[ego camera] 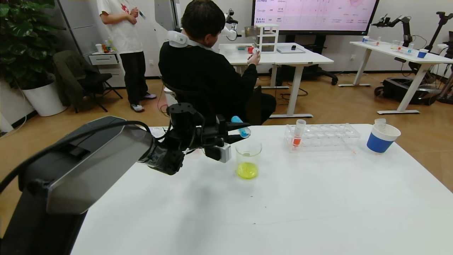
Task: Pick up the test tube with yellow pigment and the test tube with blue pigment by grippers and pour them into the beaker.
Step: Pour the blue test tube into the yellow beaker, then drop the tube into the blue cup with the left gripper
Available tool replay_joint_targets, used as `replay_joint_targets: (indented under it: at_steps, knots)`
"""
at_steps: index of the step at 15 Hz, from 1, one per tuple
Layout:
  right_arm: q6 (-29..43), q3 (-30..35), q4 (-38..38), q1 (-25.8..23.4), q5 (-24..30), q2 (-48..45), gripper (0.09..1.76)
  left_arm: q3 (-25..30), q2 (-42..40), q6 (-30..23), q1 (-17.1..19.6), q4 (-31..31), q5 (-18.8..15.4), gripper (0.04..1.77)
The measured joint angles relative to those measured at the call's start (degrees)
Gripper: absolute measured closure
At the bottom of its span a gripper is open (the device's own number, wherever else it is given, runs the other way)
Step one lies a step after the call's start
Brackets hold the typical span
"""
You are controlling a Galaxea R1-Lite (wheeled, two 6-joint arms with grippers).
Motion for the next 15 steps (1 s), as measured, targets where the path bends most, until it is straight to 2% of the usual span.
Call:
replay_joint_targets:
  at_steps: [6, 15]
  knots:
    - [0.0, 0.0, 0.0, 0.0, 0.0, 0.0, 0.11, -0.4, 0.6, 3.5, 0.0, 0.0, 1.5, 1.31]
    - [0.0, 0.0, 0.0, 0.0, 0.0, 0.0, 0.11, -2.3, 0.6, 10.1, -0.3, 0.0, 1.6, 1.31]
